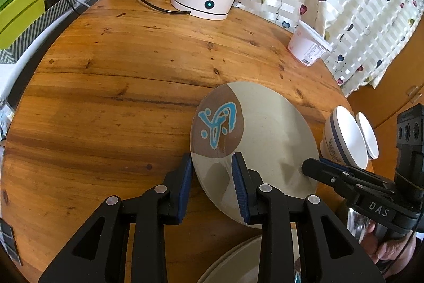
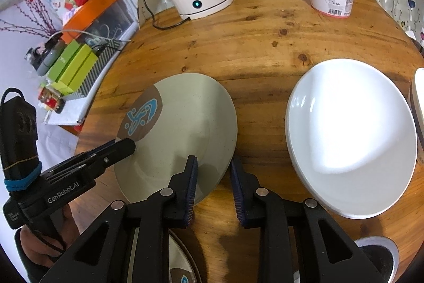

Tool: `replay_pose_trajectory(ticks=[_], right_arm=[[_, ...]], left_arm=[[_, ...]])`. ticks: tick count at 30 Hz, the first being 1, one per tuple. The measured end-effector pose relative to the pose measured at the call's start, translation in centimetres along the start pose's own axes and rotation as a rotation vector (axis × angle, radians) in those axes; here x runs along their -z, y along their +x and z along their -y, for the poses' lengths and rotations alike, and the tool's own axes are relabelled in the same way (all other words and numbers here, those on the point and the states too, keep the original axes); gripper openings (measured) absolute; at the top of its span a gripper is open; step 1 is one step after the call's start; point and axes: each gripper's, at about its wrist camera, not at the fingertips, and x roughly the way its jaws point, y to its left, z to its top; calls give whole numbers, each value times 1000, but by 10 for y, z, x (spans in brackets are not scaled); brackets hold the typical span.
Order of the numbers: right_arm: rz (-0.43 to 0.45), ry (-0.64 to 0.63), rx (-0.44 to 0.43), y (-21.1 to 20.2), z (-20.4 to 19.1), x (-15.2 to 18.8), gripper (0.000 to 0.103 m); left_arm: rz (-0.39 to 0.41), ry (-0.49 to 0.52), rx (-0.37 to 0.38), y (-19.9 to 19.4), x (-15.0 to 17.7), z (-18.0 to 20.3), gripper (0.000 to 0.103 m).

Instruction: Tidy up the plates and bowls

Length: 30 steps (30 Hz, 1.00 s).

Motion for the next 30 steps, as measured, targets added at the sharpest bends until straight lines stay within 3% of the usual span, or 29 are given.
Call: replay_pose_trajectory(ticks=[30], right_arm=[[42, -47, -32, -38, -20, 20, 24]], left_arm=[[53, -25, -14, -51, 31, 11, 31]])
